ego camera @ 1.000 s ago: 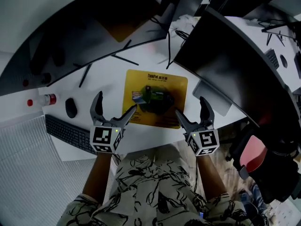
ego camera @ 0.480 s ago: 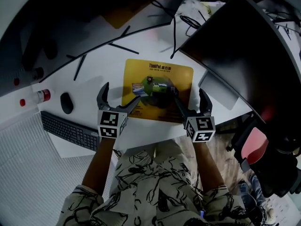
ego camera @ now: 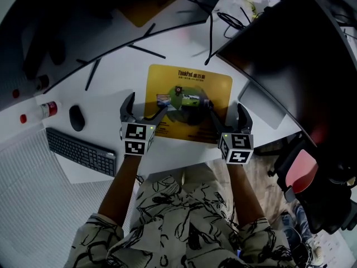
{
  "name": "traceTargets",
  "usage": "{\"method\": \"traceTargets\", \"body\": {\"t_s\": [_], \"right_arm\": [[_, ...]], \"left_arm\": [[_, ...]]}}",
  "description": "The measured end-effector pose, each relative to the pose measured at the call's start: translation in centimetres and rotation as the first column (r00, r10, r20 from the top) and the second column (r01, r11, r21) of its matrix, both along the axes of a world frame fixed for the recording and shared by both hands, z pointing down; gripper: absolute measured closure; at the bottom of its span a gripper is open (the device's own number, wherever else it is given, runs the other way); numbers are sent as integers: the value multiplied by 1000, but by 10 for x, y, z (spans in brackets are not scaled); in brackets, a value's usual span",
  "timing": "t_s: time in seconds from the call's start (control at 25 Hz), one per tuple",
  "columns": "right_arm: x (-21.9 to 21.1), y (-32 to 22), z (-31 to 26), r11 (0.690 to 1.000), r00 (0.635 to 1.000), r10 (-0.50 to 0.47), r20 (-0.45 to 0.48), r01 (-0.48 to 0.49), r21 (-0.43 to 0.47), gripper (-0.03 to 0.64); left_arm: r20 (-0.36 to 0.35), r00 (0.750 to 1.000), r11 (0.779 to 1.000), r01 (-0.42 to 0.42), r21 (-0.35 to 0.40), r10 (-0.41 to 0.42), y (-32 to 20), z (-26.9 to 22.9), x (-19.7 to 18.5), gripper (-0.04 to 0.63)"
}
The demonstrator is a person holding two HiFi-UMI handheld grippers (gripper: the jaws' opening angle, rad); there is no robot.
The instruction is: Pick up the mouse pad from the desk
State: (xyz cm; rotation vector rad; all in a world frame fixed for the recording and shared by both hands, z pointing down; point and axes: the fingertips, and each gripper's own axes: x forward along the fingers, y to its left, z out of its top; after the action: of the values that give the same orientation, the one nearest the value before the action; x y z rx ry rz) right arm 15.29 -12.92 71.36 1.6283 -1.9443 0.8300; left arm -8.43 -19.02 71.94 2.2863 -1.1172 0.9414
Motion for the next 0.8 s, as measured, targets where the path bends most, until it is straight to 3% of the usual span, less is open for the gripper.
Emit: {"method": "traceTargets", "body": {"t_s": [0.28, 0.6, 0.72, 0.8], "right_arm": [[3, 2, 5, 1000, 997, 2, -71, -2, -6, 224], [1, 1, 4, 1000, 997, -10, -79, 8, -17, 247], [-5, 3, 3, 999, 997, -20, -77, 18, -29, 287], [-11, 3, 3, 999, 996, -29, -81, 26, -32, 353]], "left_arm": [[0, 1000, 1000, 22, 7, -22, -1, 4, 0, 150], [2, 1000, 1000, 17, 3, -17, 4, 2, 5, 198], [5, 1000, 1000, -16, 3, 16, 8, -2, 14, 278], [6, 1000, 1000, -18, 4, 18, 9, -3, 16, 293]]}}
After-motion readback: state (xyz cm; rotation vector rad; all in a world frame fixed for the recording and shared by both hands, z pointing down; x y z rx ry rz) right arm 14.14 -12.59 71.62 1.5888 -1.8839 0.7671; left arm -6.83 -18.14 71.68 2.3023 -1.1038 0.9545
